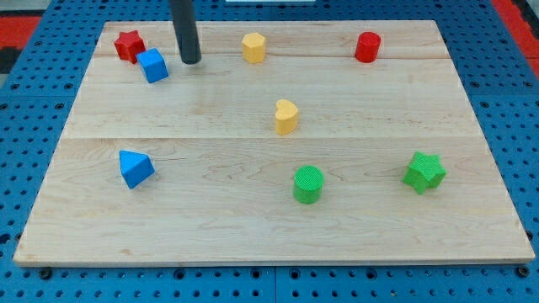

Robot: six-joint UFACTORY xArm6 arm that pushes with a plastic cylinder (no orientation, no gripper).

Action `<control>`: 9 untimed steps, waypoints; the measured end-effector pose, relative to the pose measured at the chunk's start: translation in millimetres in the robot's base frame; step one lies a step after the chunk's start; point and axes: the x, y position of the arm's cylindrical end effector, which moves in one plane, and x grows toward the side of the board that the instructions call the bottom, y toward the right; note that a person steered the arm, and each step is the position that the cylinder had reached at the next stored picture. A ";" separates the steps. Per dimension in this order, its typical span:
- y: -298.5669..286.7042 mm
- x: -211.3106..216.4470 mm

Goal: Move green star horizontal right to yellow heart

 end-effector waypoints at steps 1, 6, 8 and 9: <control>-28.4 4.4; -32.4 69.9; -21.5 79.1; -0.3 91.5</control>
